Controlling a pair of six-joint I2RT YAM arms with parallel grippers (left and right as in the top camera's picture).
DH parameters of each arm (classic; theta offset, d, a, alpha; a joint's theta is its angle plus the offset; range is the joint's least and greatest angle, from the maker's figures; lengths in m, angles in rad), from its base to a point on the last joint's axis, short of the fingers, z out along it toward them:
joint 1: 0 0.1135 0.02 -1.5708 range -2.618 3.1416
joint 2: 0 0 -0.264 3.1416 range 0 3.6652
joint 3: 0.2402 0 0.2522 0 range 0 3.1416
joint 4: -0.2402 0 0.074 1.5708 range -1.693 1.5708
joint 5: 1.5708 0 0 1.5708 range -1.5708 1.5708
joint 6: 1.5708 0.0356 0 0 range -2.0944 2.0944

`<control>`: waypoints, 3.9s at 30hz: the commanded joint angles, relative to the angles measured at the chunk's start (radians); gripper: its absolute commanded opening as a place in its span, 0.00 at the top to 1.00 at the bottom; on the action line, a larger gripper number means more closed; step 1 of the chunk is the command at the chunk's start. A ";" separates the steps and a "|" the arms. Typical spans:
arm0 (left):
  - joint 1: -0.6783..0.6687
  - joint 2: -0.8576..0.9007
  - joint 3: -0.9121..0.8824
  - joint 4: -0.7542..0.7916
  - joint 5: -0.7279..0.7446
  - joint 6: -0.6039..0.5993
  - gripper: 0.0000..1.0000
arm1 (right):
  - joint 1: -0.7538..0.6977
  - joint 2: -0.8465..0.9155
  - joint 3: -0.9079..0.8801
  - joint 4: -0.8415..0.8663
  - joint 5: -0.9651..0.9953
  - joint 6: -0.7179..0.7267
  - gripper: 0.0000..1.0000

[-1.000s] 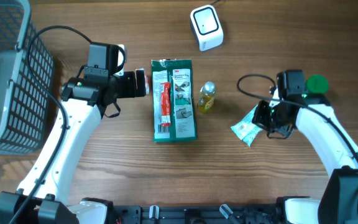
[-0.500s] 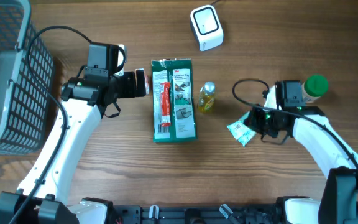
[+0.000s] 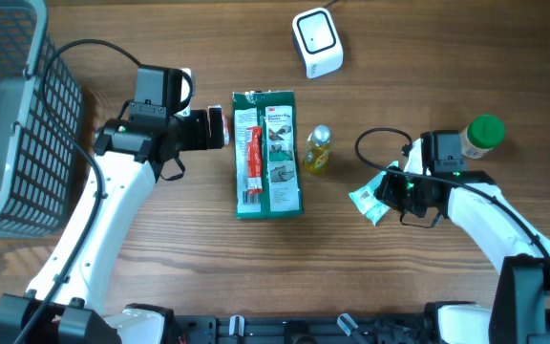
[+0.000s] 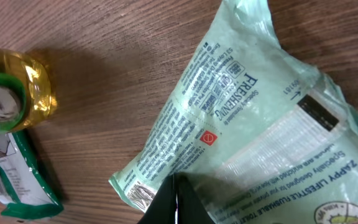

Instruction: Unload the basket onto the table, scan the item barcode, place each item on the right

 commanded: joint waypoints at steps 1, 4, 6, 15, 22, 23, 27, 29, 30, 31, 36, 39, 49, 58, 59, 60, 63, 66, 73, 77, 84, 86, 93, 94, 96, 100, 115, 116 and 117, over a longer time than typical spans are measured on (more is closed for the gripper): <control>0.002 -0.005 0.010 0.002 -0.010 0.004 0.00 | 0.002 0.010 0.110 -0.093 -0.029 -0.022 0.93; 0.002 -0.005 0.010 0.002 -0.010 0.004 0.00 | 0.002 0.010 0.200 -0.226 -0.029 -0.026 0.91; 0.002 -0.005 0.010 0.002 -0.010 0.004 0.00 | 0.002 0.010 0.207 -0.257 -0.032 -0.024 0.91; 0.002 -0.005 0.010 0.002 -0.010 0.004 0.00 | 0.002 0.011 0.090 -0.202 0.016 0.017 0.96; 0.002 -0.005 0.010 0.002 -0.010 0.004 0.00 | 0.002 0.011 -0.071 -0.097 0.156 0.122 0.96; 0.002 -0.005 0.010 0.002 -0.010 0.004 0.00 | 0.002 0.011 -0.067 -0.099 0.142 0.125 0.96; 0.002 -0.005 0.010 0.002 -0.010 0.004 0.00 | 0.002 0.011 0.062 -0.229 0.047 0.113 0.96; 0.002 -0.005 0.010 0.002 -0.010 0.004 0.00 | 0.002 0.011 0.167 -0.358 0.051 0.088 0.95; 0.002 -0.005 0.010 0.002 -0.010 0.004 0.00 | 0.002 0.011 0.203 -0.398 0.051 0.073 0.95; 0.002 -0.005 0.010 0.002 -0.010 0.004 0.00 | 0.002 0.010 0.236 -0.431 0.050 0.050 0.95; 0.002 -0.005 0.010 0.002 -0.010 0.004 0.00 | 0.002 0.011 0.212 -0.354 0.047 0.032 0.96; 0.002 -0.005 0.010 0.002 -0.010 0.004 0.00 | 0.002 0.011 0.168 -0.276 0.047 0.031 0.96; 0.002 -0.005 0.010 0.002 -0.010 0.004 0.00 | 0.002 0.011 -0.100 0.030 0.108 0.107 0.96; 0.002 -0.005 0.010 0.002 -0.010 0.004 0.00 | 0.002 -0.075 0.149 -0.205 0.005 0.026 0.95; 0.002 -0.005 0.010 0.002 -0.010 0.004 0.00 | 0.002 -0.091 0.163 -0.232 0.063 0.026 0.95; 0.002 -0.005 0.010 0.002 -0.010 0.004 0.00 | 0.002 -0.101 0.164 -0.240 0.098 0.027 0.95; 0.002 -0.005 0.010 0.002 -0.010 0.004 0.00 | 0.002 -0.104 0.153 -0.280 0.188 0.031 0.95; 0.002 -0.005 0.010 0.002 -0.010 0.004 0.00 | 0.002 -0.095 0.122 -0.281 0.227 0.040 0.95; 0.002 -0.005 0.010 0.002 -0.010 0.004 0.00 | 0.002 -0.084 0.030 -0.230 0.237 0.058 0.95; 0.002 -0.005 0.010 0.002 -0.010 0.004 0.00 | 0.002 -0.084 -0.005 -0.188 0.232 0.056 0.96; 0.002 -0.005 0.010 0.002 -0.010 0.004 0.00 | 0.002 -0.086 0.182 -0.375 0.227 -0.007 0.96; 0.002 -0.005 0.010 0.002 -0.010 0.004 0.00 | 0.002 -0.085 0.180 -0.421 0.311 0.038 0.96; 0.002 -0.005 0.010 0.002 -0.010 0.004 0.00 | 0.002 -0.085 0.097 -0.425 0.348 0.112 0.95; 0.002 -0.005 0.010 0.002 -0.010 0.004 0.00 | 0.002 -0.085 0.069 -0.398 0.323 0.118 0.94; 0.002 -0.005 0.010 0.002 -0.010 0.004 0.00 | 0.002 -0.085 0.000 -0.337 0.239 0.177 0.94; 0.002 -0.005 0.010 0.002 -0.010 0.004 0.00 | 0.002 -0.085 -0.152 -0.209 0.053 0.354 0.96; 0.002 -0.005 0.010 0.002 -0.010 0.004 0.00 | 0.002 -0.101 -0.063 -0.313 -0.190 0.152 0.80; 0.002 -0.005 0.010 0.002 -0.010 0.004 0.00 | 0.002 -0.107 0.003 -0.415 -0.111 0.105 0.80; 0.002 -0.005 0.010 0.002 -0.010 0.004 0.00 | 0.002 -0.108 0.066 -0.496 -0.036 0.072 0.79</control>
